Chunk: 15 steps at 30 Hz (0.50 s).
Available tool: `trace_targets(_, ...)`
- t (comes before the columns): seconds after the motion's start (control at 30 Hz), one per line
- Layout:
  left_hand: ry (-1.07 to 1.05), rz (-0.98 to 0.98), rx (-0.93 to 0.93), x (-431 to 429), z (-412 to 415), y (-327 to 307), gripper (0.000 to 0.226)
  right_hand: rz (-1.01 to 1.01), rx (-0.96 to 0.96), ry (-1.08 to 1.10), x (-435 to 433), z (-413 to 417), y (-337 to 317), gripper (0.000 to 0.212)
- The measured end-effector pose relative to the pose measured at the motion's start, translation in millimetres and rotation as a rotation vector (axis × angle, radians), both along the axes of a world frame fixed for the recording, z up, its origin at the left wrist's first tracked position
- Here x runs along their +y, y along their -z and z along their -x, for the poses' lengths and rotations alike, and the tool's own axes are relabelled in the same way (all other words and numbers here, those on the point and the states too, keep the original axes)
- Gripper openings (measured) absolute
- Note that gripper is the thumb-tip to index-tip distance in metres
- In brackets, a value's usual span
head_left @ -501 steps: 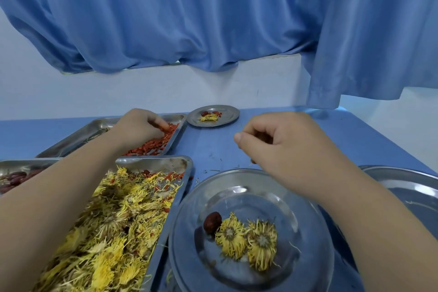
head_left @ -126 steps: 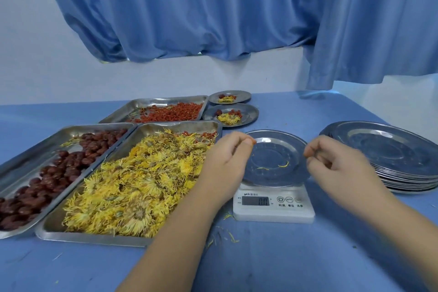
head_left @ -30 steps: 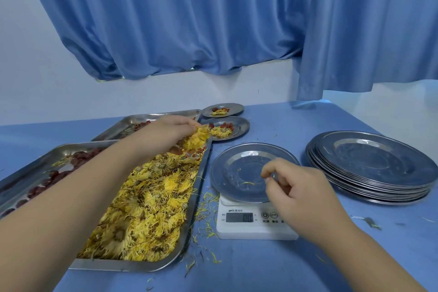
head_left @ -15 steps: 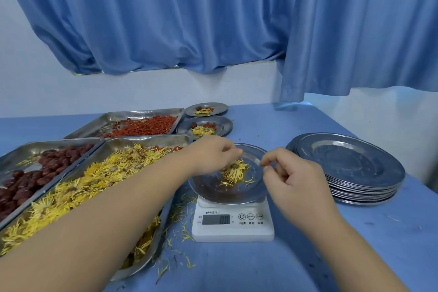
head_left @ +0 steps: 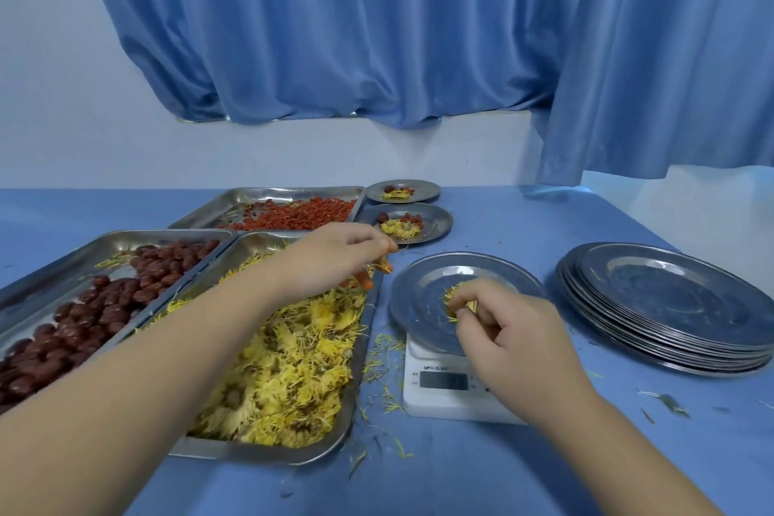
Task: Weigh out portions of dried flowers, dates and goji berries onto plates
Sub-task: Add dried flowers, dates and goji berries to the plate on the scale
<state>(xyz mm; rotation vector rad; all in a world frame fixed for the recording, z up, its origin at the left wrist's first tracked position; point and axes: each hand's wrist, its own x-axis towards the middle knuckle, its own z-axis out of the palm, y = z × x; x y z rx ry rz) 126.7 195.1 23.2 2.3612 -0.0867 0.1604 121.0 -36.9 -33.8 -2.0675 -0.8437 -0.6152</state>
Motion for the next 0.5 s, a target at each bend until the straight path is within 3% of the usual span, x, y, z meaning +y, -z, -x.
trace_targets(0.13, -0.103, -0.113, -0.017, 46.7, 11.5, -1.5, 0.018, 0.014, 0.009, -0.068, 42.7, 0.6, -9.7, 0.018)
trace_targets(0.3, -0.262, -0.303, -0.009, 124.7, 22.2, -6.4, 0.014, 0.192, -0.098, -0.026, 67.8, 2.0, -0.8, 0.011)
trace_targets(0.5, -0.537, -0.304, 0.076, 229.0, 26.3, -0.5, 0.016, 0.232, -0.154, 0.014, 72.9, 6.8, 11.4, 0.011)
